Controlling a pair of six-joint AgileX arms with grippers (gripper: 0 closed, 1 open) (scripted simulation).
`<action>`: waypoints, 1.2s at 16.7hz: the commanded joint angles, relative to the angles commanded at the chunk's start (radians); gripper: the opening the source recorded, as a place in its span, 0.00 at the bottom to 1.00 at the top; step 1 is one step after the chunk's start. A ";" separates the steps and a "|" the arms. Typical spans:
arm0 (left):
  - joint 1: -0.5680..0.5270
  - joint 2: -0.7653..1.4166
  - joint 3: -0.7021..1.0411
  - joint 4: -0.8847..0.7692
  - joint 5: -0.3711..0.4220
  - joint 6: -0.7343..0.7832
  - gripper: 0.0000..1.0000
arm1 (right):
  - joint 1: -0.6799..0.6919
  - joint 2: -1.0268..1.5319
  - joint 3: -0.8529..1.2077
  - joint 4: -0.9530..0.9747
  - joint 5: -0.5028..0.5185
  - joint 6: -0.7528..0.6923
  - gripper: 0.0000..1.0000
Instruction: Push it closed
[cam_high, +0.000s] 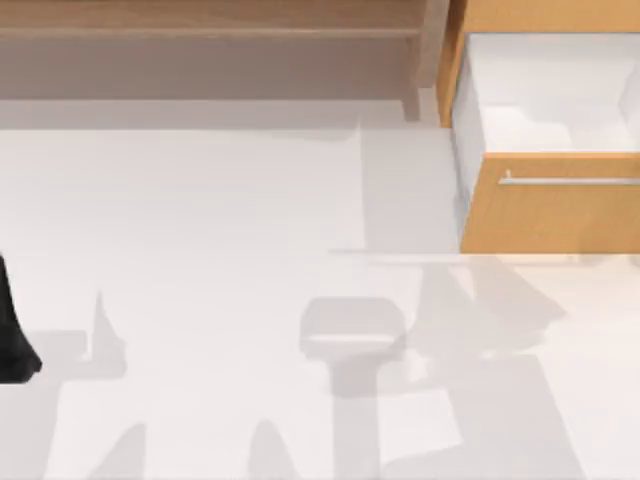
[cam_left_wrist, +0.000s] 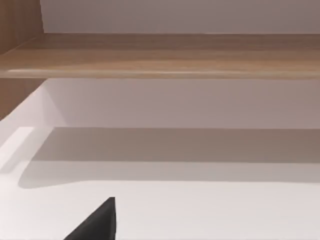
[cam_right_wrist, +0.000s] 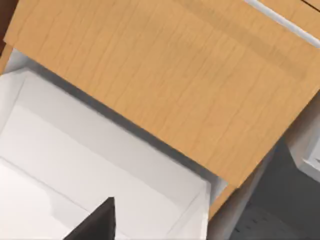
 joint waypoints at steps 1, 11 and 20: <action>0.000 0.000 0.000 0.000 0.000 0.000 1.00 | 0.052 0.038 -0.046 0.083 0.042 -0.091 1.00; 0.000 0.000 0.000 0.000 0.000 0.000 1.00 | 0.418 0.515 -0.201 0.747 0.558 -0.913 1.00; 0.000 0.000 0.000 0.000 0.000 0.000 1.00 | 0.463 0.616 -0.185 0.824 0.670 -1.035 1.00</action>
